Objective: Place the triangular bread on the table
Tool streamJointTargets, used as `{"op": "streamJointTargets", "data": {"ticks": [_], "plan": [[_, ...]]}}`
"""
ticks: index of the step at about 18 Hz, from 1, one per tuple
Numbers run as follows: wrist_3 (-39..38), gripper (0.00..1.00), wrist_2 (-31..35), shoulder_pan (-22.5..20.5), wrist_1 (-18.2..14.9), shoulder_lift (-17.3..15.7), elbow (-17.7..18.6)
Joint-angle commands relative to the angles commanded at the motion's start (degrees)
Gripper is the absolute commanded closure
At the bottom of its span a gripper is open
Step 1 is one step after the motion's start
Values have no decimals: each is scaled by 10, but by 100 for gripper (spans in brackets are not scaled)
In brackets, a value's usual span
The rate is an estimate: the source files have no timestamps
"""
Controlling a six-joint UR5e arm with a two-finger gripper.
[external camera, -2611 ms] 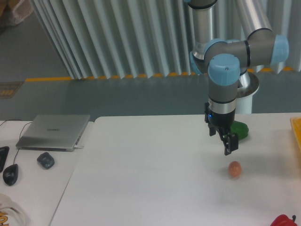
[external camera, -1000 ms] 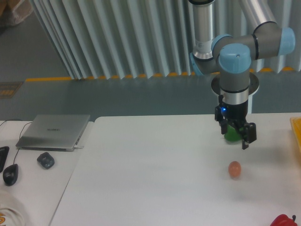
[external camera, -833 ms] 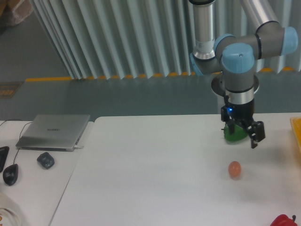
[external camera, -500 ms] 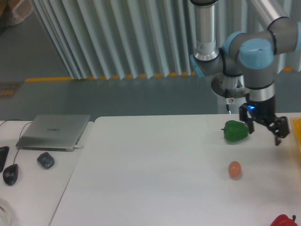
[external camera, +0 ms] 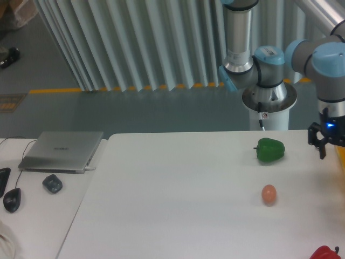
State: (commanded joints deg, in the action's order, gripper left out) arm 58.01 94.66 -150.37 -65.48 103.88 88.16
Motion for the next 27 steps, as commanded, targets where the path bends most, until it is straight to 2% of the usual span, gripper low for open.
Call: {"op": "streamJointTargets", "data": {"ticks": [1, 4, 8, 15, 18, 24, 27], "plan": [[3, 0, 0, -6, 3, 3, -3], [7, 0, 2, -15, 39, 18, -4], [7, 0, 1, -34, 40, 34, -12], [3, 0, 5, -39, 44, 55, -13], [4, 0, 16, -40, 63, 64, -13], [5, 0, 25, -51, 69, 91, -36], [6, 0, 25, -53, 84, 100, -37]]}}
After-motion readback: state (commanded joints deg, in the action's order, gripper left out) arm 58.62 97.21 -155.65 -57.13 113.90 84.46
